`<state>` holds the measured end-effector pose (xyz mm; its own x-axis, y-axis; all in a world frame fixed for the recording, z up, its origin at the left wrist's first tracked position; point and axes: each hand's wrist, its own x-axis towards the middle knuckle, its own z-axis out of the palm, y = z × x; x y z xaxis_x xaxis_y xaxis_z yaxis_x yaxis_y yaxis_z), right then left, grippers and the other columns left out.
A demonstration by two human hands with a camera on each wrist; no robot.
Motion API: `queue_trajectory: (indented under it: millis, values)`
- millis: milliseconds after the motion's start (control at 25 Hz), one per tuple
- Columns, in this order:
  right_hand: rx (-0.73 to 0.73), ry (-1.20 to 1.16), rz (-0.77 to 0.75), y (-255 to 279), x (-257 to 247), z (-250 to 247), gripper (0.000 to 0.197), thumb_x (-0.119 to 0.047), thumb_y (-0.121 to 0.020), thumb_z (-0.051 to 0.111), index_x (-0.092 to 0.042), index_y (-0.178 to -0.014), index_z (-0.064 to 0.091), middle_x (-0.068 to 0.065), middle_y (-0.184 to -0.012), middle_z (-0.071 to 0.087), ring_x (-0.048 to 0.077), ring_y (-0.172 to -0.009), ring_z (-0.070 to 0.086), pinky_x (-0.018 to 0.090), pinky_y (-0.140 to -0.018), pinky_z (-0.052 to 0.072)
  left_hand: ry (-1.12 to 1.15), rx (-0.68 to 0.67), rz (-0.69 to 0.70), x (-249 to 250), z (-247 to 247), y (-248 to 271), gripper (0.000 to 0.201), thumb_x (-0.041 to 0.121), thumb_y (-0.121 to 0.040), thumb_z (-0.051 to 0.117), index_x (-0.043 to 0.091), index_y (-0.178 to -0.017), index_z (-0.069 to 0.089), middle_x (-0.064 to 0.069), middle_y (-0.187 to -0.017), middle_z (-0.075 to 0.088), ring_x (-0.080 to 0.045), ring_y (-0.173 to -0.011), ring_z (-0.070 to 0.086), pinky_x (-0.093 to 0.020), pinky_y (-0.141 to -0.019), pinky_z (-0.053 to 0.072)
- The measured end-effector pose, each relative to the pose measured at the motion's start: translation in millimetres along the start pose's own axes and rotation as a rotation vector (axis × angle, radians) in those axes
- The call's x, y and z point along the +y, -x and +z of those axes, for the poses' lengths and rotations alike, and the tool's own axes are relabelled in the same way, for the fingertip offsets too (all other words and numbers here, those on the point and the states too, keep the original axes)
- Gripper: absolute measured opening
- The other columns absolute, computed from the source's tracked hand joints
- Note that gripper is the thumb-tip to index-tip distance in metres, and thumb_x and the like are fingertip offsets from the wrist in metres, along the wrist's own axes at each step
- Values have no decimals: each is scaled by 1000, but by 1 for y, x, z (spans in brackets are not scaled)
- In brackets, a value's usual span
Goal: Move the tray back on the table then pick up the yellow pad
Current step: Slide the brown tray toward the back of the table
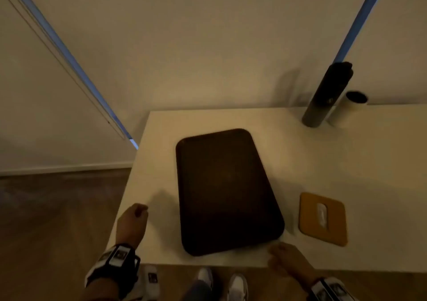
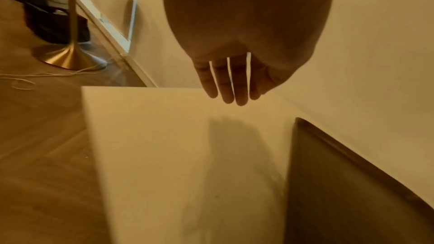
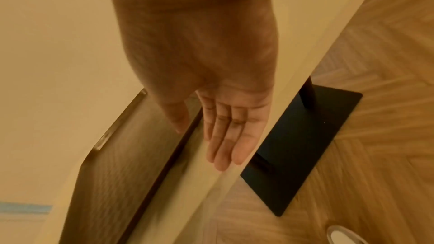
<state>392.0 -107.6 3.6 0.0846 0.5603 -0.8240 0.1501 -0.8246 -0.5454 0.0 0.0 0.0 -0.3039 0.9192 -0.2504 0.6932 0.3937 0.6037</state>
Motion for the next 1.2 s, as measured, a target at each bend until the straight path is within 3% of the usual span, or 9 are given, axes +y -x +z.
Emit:
queue_trajectory:
  millis: [40,320,440,600,760,880,960,1079,1199]
  values:
    - [-8,-116,36,-10,-2,1,18,-20,-95,52,-4,-90,59,11,-68,60,21,-59,57,29,-53,48,-14,6,9,8,4,-4,19,11,-88,55,7,-103,67,-15,-102,69,-35,-96,63,-38,-81,47]
    - [57,-498,177,-23,-15,16,30,-25,-92,56,0,-109,57,22,-96,65,32,-86,63,40,-66,52,-40,-33,79,59,26,-42,24,10,-86,52,6,-104,68,-17,-107,70,-34,-100,64,-39,-89,48]
    - [92,-685,156,-27,-19,22,30,-22,-93,54,-6,-118,53,21,-103,62,32,-94,61,39,-69,52,-146,-91,268,100,41,-91,22,10,-86,53,4,-102,68,-17,-106,68,-35,-99,62,-38,-86,46]
    - [201,-835,122,-41,-29,29,43,-19,-84,64,-1,-121,53,21,-106,59,32,-93,62,35,-62,58,-328,-181,470,165,68,-171,28,18,-86,52,8,-110,63,-18,-114,59,-37,-106,55,-43,-87,46]
    - [348,-930,123,-63,-45,29,34,-20,-94,51,-5,-125,53,20,-115,61,35,-108,61,37,-73,52,-562,-259,456,203,87,-227,44,27,-90,47,13,-131,51,-17,-133,45,-39,-120,45,-48,-96,40]
    - [429,-960,79,-75,-70,28,28,-17,-95,49,-6,-120,54,13,-107,63,25,-93,62,33,-74,50,-632,-322,390,205,92,-264,48,28,-90,45,16,-137,45,-17,-138,42,-40,-123,43,-49,-99,39]
    - [482,-965,49,-86,-83,24,27,-16,-94,48,-6,-119,55,11,-107,64,20,-87,61,32,-73,50,-615,-374,354,203,90,-284,47,26,-90,44,17,-137,45,-19,-138,44,-41,-121,47,-49,-99,41]
    - [528,-987,35,-102,-102,17,32,-16,-92,48,-7,-120,59,13,-115,68,25,-96,65,36,-81,54,-554,-392,369,200,84,-303,42,17,-92,43,11,-133,50,-23,-136,51,-42,-119,51,-46,-98,43]
    - [562,-959,27,-121,-126,2,33,-19,-92,48,-9,-121,61,12,-115,69,23,-95,65,33,-75,53,-496,-339,355,194,81,-314,36,10,-91,42,7,-122,59,-23,-128,60,-43,-111,56,-42,-88,44]
